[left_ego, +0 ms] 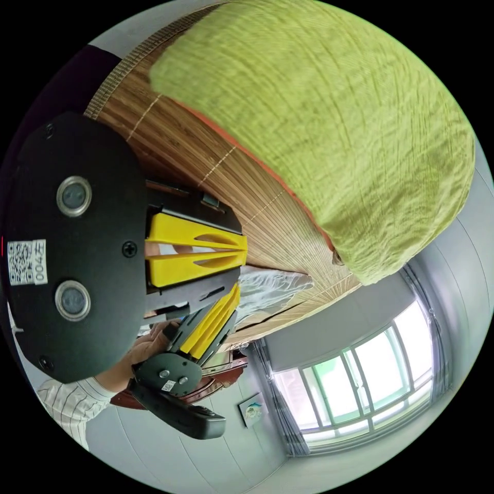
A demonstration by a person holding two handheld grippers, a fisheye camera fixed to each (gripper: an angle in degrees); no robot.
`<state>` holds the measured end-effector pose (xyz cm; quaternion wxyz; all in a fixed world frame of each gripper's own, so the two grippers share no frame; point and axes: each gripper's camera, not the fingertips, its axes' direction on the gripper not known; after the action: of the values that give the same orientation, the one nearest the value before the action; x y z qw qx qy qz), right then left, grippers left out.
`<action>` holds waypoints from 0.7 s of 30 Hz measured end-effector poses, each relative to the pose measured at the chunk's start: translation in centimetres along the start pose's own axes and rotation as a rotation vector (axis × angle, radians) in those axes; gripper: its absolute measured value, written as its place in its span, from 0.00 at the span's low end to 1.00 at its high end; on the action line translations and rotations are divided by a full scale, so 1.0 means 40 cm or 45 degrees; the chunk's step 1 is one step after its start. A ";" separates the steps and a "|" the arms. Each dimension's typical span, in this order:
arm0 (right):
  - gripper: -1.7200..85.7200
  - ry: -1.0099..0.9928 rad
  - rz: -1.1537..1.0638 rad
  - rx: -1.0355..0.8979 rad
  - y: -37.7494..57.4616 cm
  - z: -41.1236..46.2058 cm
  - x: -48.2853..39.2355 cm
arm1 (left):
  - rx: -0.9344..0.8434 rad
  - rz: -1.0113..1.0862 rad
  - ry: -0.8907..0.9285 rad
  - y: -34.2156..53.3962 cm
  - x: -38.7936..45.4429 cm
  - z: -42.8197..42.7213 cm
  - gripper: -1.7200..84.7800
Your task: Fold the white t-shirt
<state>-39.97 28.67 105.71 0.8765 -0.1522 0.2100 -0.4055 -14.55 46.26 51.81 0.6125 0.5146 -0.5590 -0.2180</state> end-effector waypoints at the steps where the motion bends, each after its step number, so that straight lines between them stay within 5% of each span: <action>1: 0.02 -0.003 0.026 -0.002 -0.010 0.001 0.006 | 0.008 -0.001 -0.002 0.006 -0.001 0.003 0.02; 9: 0.03 -0.181 0.307 -0.045 -0.094 0.034 0.069 | 0.087 0.002 -0.030 0.073 0.003 0.065 0.02; 21: 0.12 -0.299 0.362 0.066 -0.012 0.003 0.179 | 0.147 -0.075 -0.022 0.113 0.010 0.171 0.02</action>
<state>-36.07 22.83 104.28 0.9472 -0.1448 0.1151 -0.2620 -22.04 44.97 54.88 0.5703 0.5633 -0.5606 -0.2077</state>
